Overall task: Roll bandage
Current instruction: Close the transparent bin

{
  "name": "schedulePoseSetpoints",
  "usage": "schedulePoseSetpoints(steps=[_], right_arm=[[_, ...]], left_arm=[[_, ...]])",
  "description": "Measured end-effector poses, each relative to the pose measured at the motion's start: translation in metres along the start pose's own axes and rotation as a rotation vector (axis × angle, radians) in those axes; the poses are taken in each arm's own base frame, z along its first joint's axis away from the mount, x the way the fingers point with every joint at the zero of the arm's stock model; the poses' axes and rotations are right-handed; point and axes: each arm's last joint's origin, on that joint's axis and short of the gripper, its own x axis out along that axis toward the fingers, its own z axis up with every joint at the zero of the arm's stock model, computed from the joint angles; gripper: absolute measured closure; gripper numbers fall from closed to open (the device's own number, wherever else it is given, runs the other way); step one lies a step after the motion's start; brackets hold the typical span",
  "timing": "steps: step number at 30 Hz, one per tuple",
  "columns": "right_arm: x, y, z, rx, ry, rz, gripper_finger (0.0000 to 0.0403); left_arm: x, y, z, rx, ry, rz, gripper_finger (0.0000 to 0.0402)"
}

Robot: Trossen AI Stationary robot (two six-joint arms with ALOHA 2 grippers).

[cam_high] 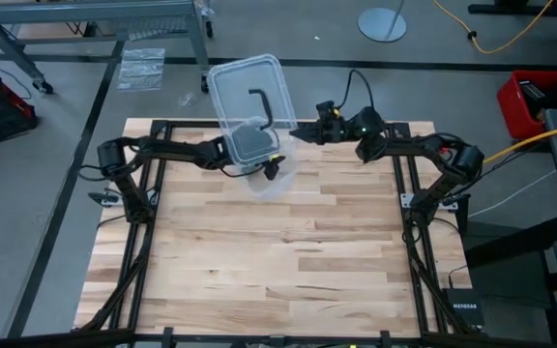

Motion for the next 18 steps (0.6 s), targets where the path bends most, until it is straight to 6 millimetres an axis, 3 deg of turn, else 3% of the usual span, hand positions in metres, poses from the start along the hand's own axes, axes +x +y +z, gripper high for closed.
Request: schedulePoseSetpoints(steps=[6, 18], right_arm=[[-0.006, 0.007, 0.025, -0.010, 0.022, 0.027, 0.0350], [-0.017, -0.004, 0.031, 0.128, 0.152, -0.039, 0.0350]], left_arm=[[-0.026, 0.001, 0.028, 0.024, -0.098, 0.057, 0.0226], [-0.116, 0.025, 0.052, 0.066, -0.092, 0.684, 0.0226]])
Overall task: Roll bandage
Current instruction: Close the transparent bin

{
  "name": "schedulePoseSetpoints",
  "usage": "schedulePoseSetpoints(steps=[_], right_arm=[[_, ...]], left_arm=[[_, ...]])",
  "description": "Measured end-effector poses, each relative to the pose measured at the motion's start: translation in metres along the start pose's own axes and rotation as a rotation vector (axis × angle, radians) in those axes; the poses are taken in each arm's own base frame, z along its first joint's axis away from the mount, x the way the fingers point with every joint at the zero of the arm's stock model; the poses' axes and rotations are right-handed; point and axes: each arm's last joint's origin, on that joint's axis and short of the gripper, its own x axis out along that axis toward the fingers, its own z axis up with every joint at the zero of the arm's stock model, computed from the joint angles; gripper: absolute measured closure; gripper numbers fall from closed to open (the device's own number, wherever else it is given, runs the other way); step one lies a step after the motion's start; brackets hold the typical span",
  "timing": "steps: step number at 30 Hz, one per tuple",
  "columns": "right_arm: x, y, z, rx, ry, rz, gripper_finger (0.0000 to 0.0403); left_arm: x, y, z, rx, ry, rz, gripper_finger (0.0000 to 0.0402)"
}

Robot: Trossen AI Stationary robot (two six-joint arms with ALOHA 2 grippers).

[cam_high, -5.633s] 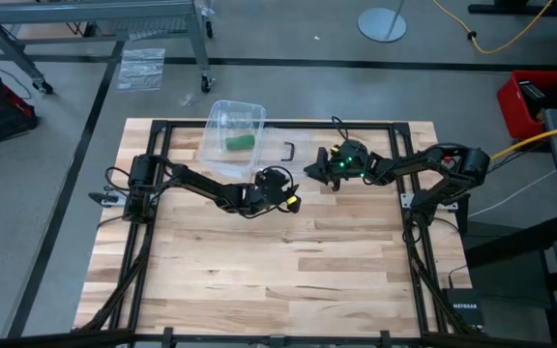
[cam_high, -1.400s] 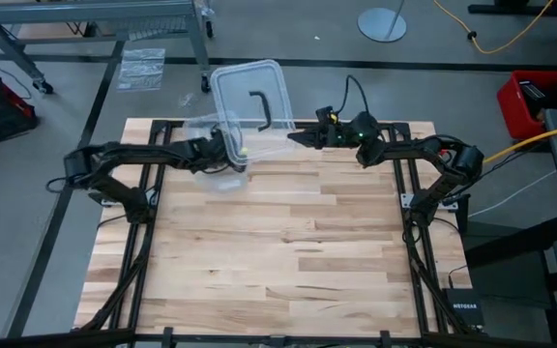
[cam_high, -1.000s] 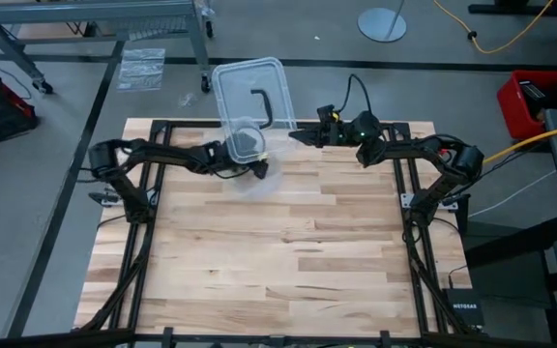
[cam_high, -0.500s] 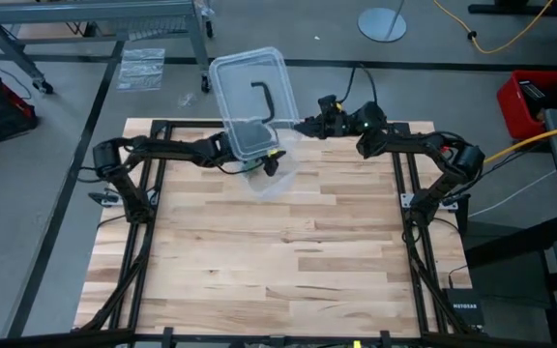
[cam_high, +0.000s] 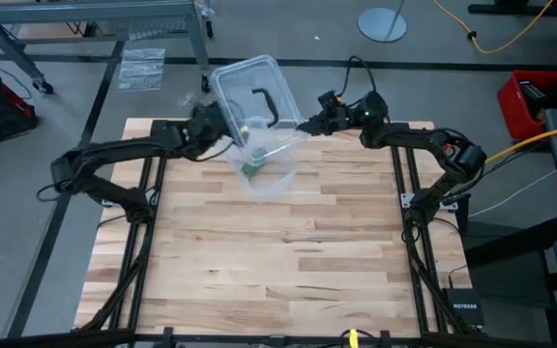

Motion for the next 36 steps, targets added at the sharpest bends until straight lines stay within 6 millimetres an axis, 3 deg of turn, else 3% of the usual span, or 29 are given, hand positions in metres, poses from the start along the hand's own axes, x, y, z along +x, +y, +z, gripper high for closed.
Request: schedulePoseSetpoints(steps=[7, 14, 30, 36], right_arm=[[0.002, -0.016, -0.007, 0.106, 0.076, -0.088, 0.0350], [0.007, -0.026, -0.019, 0.179, 0.129, -0.152, 0.0350], [0.012, -0.045, -0.045, 0.238, 0.230, -0.296, 0.0351], [0.011, -0.048, -0.046, 0.202, 0.221, -0.328, 0.0351]], left_arm=[[-0.031, 0.030, 0.010, -0.032, -0.038, 0.144, 0.0226], [-0.047, 0.045, 0.011, -0.023, -0.035, 0.194, 0.0226], [-0.051, 0.051, 0.002, 0.092, 0.032, 0.301, 0.0226], [-0.051, 0.055, 0.003, 0.170, 0.036, 0.380, 0.0226]])
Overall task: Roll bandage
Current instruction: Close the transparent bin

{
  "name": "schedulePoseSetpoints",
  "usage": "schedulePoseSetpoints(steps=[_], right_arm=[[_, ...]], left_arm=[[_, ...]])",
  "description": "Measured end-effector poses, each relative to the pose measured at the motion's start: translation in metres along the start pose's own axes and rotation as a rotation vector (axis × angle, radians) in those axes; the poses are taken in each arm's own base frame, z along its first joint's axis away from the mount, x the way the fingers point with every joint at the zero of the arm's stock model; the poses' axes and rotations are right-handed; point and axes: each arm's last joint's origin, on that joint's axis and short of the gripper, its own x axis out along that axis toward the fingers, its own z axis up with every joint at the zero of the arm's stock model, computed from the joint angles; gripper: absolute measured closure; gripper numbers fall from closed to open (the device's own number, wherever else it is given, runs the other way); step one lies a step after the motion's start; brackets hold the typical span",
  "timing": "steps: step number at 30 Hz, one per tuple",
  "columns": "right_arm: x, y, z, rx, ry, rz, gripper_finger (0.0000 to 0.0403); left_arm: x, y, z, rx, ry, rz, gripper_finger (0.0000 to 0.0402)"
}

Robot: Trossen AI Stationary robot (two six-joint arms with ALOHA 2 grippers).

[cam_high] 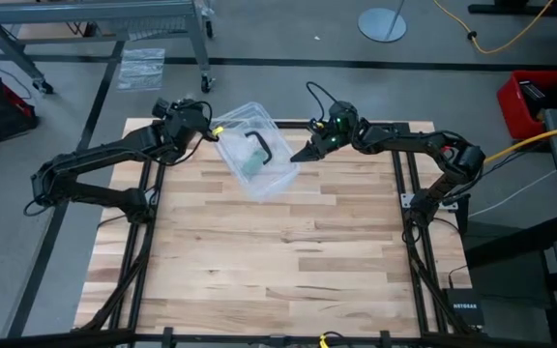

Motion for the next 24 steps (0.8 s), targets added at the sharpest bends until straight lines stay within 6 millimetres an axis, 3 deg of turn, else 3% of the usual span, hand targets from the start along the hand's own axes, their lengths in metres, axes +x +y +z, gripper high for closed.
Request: schedulePoseSetpoints(steps=[3, 9, 13, 17, 24], right_arm=[[0.000, 0.000, 0.000, -0.001, -0.003, -0.002, 0.0351], [0.000, -0.005, -0.003, 0.048, 0.019, -0.015, 0.0357], [0.000, -0.003, -0.002, 0.027, 0.009, -0.010, 0.0357], [0.000, -0.004, -0.002, 0.025, -0.001, -0.017, 0.0357], [-0.001, -0.004, 0.000, 0.020, -0.050, -0.050, 0.0358]], left_arm=[[0.000, 0.001, 0.000, 0.023, -0.001, 0.026, 0.0226], [0.002, 0.014, 0.000, 0.079, 0.015, 0.251, 0.0226], [0.001, 0.022, 0.000, 0.057, 0.018, 0.279, 0.0226], [-0.001, 0.022, 0.000, -0.002, 0.005, 0.214, 0.0226], [-0.005, 0.012, 0.000, -0.064, -0.003, -0.081, 0.0226]])
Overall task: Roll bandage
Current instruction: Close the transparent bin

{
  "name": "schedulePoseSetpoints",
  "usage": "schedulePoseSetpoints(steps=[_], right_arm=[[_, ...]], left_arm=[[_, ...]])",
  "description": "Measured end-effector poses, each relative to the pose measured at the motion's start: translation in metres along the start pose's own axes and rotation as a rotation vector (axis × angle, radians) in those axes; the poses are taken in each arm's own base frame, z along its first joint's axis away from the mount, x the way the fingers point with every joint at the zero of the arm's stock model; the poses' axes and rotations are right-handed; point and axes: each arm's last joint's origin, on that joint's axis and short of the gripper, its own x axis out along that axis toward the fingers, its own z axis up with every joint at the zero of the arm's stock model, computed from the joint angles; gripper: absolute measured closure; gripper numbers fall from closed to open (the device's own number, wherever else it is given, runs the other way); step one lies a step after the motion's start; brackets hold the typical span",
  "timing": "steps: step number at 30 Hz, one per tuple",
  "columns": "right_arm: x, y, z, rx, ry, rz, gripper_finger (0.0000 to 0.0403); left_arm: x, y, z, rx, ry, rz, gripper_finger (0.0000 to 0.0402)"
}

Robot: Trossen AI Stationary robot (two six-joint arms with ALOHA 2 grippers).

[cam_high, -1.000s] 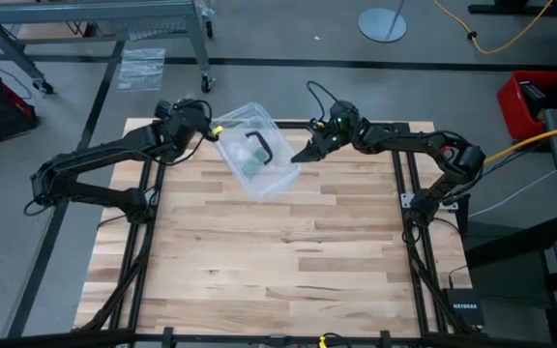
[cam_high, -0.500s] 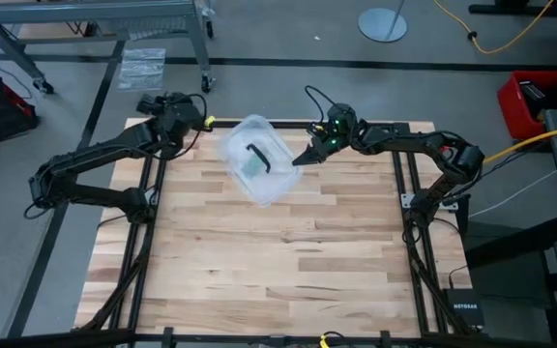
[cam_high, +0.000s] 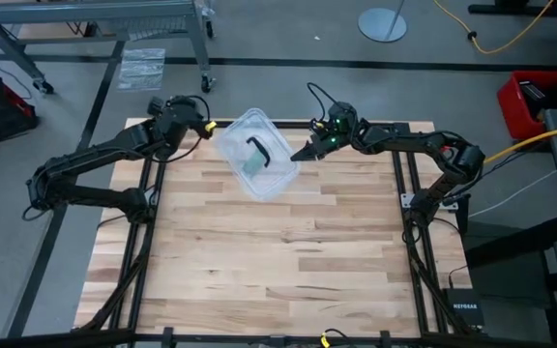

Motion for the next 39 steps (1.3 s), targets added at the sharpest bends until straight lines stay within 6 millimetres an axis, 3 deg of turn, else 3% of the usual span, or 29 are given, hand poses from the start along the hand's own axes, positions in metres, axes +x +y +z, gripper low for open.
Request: schedulePoseSetpoints(steps=[8, 19, 29, 39], right_arm=[[0.000, -0.002, -0.001, 0.024, 0.004, -0.019, 0.0357], [0.000, -0.003, -0.002, 0.035, -0.008, -0.039, 0.0349], [0.000, -0.006, -0.001, 0.048, -0.042, -0.081, 0.0279], [0.000, -0.006, -0.002, 0.052, -0.048, -0.092, 0.0213]], left_arm=[[-0.004, -0.014, -0.001, -0.053, 0.023, -0.271, 0.0226], [0.014, -0.056, -0.014, 0.031, 0.131, -0.343, 0.0226], [0.041, -0.098, -0.033, 0.129, 0.239, -0.356, 0.0226], [0.044, -0.103, -0.030, 0.095, 0.205, -0.379, 0.0226]])
